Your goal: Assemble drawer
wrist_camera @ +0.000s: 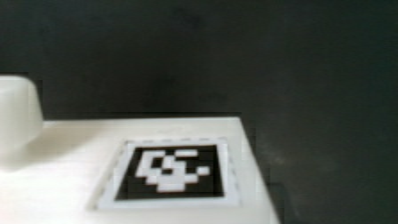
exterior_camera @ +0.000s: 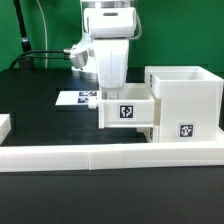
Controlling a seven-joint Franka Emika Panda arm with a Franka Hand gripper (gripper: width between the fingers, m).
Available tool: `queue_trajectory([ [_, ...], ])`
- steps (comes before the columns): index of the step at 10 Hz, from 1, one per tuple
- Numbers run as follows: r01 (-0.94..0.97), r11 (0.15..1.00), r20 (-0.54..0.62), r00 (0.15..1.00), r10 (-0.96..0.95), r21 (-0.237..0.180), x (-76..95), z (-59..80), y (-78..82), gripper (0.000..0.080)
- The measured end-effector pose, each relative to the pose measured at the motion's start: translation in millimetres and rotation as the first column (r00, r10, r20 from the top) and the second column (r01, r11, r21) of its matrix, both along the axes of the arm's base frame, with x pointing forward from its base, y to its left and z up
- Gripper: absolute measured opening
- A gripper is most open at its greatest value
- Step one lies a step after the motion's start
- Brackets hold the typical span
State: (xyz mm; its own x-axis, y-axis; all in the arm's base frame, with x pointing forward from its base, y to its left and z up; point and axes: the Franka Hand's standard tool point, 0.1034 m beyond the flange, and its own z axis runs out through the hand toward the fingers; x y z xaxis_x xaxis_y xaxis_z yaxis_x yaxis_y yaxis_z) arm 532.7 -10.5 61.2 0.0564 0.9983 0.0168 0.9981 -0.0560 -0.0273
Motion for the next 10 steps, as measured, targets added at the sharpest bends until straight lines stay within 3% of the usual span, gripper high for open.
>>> queue_trajectory([
  [10,-0.03,1.0,0.001,1.0,0.03,-0.001,-9.0,-4.6,9.3,0.0044],
])
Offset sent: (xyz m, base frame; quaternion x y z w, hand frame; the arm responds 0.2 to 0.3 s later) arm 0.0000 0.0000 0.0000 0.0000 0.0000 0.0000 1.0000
